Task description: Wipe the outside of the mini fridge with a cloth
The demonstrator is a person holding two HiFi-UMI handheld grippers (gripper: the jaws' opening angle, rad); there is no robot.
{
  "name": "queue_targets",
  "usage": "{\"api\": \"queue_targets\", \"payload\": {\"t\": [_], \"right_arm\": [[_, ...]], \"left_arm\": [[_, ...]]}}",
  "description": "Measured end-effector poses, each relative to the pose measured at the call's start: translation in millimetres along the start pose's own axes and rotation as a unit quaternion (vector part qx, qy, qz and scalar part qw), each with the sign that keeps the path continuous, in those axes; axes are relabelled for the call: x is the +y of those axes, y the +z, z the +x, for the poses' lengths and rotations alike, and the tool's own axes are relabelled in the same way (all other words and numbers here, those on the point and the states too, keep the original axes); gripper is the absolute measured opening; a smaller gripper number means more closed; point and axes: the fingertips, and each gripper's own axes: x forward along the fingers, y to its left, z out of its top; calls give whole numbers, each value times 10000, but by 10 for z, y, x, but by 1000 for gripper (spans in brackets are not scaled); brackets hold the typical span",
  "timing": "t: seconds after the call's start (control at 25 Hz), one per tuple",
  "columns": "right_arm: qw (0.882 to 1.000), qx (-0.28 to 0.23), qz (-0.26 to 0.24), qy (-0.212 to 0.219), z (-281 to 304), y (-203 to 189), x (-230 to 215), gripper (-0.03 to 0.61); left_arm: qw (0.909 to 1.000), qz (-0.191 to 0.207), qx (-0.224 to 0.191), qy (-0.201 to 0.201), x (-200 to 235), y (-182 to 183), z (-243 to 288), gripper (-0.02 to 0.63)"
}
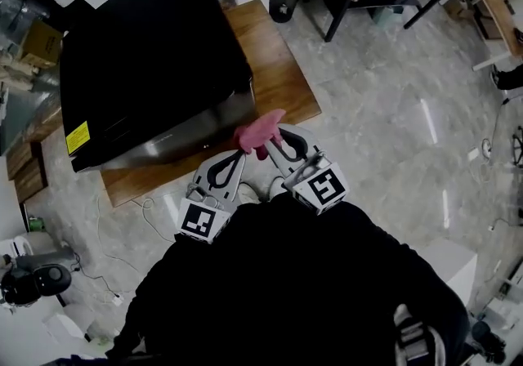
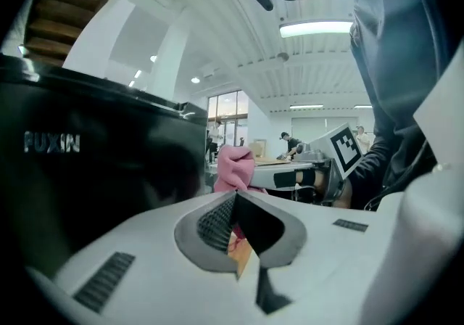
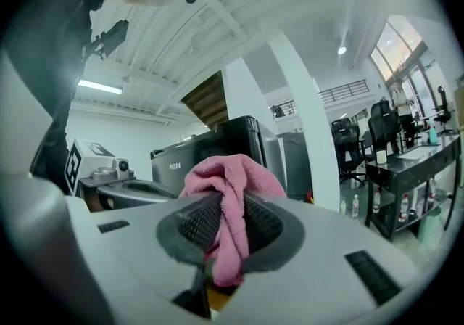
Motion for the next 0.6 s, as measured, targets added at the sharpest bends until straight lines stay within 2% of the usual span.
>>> {"api": "queue_targets", "payload": {"t": [0.32,0.48,0.6], "right_arm": [[9975,-477,-254,-446,-81,478,-61,75],[9976,-565,-226,-334,-47,585,-279,75],[9982,-546,-230,46,105,632,-482,75]], "left_arm": [[9978,45,-562,-335,17,473,-14,6],[9971,46,-697,-294,-22,655,132,6],[9964,18,-845,-105,-1,804,366,6]]}}
